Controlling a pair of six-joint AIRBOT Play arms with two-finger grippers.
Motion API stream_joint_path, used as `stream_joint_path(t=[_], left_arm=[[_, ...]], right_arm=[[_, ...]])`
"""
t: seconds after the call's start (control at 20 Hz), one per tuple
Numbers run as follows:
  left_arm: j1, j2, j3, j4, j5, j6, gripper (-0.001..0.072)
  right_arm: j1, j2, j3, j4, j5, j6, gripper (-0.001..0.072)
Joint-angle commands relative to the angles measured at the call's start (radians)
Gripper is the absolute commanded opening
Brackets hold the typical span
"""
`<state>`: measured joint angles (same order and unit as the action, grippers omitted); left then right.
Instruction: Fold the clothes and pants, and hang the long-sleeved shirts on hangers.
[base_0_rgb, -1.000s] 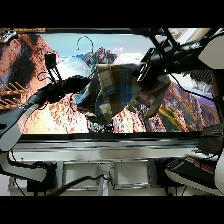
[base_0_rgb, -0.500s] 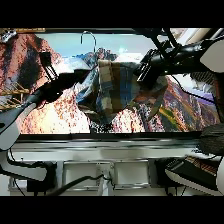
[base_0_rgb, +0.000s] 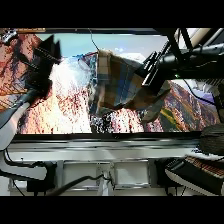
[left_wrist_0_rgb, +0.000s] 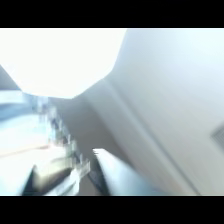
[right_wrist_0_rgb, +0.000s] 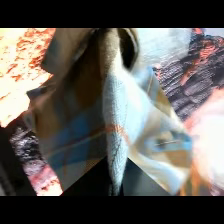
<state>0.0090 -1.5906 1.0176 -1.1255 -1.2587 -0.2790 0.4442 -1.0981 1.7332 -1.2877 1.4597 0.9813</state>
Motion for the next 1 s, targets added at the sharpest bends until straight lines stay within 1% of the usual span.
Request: stream_joint_path(t=[0.0,0.05,0.1,0.15,0.2,0.25,0.3,0.35,0.4,0.45,0.5,0.55,0.6,0.65,0.7,0.8,0.85,0.95], left_arm=[[0.122,0.096,0.002,0.169,0.029,-0.006,0.0219],[0.165,0.149,0.002,0.305,0.044,-0.020,0.0134],[0.209,0.218,0.002,0.486,0.080,-0.059,0.0070],[0.246,0.289,0.002,0.702,0.145,-0.122,0.0015],[0.259,0.371,-0.009,0.982,0.264,-0.256,0.0015],[0.253,0.449,-0.038,1.273,0.384,-0.465,0.0016],[0.235,0.507,-0.081,1.488,0.454,-0.667,0.0035],[0.213,0.550,-0.135,1.621,0.473,-0.824,0.0191],[0.192,0.573,-0.190,1.645,0.470,-0.868,0.0345],[0.159,0.583,-0.249,1.618,0.474,-0.848,0.0498],[0.123,0.579,-0.298,1.566,0.479,-0.780,0.0574],[0.085,0.568,-0.340,1.481,0.485,-0.660,0.0577],[0.046,0.547,-0.376,1.352,0.484,-0.515,0.0577],[0.013,0.518,-0.398,1.212,0.480,-0.406,0.0613],[-0.016,0.477,-0.408,1.061,0.464,-0.325,0.0625],[-0.054,0.375,-0.408,0.804,0.357,-0.169,0.0625],[-0.069,0.319,-0.407,0.703,0.301,-0.119,0.0625],[-0.095,0.229,-0.407,0.575,0.240,-0.040,0.0618]], right_arm=[[0.000,0.013,0.000,0.008,0.003,-0.002,0.0028],[0.000,0.013,0.000,0.009,-0.005,0.006,0.0028],[0.000,0.014,0.000,0.009,-0.011,0.013,0.0028],[0.000,0.014,0.000,0.009,-0.013,0.015,0.0028],[0.000,0.014,0.000,0.009,-0.016,0.015,0.0028],[0.000,0.014,0.000,0.009,-0.025,0.016,0.0028],[0.000,0.014,0.000,0.012,-0.036,0.021,0.0028],[0.000,0.014,0.000,0.013,-0.044,0.021,0.0028],[0.000,0.013,0.000,0.019,-0.050,0.021,0.0028],[0.000,0.013,0.000,0.025,-0.051,0.021,0.0028],[0.000,0.013,0.000,0.029,-0.050,0.021,0.0028],[0.000,0.013,0.000,0.029,-0.047,0.022,0.0028],[0.000,0.013,0.000,0.030,-0.043,0.024,0.0028],[0.000,0.013,0.000,0.032,-0.039,0.027,0.0028],[0.000,0.013,0.000,0.032,-0.038,0.039,0.0028],[0.000,0.013,0.000,0.035,-0.037,0.063,0.0029],[0.000,0.014,0.000,0.036,-0.036,0.073,0.0029],[0.000,0.014,0.000,0.039,-0.034,0.086,0.0029]])
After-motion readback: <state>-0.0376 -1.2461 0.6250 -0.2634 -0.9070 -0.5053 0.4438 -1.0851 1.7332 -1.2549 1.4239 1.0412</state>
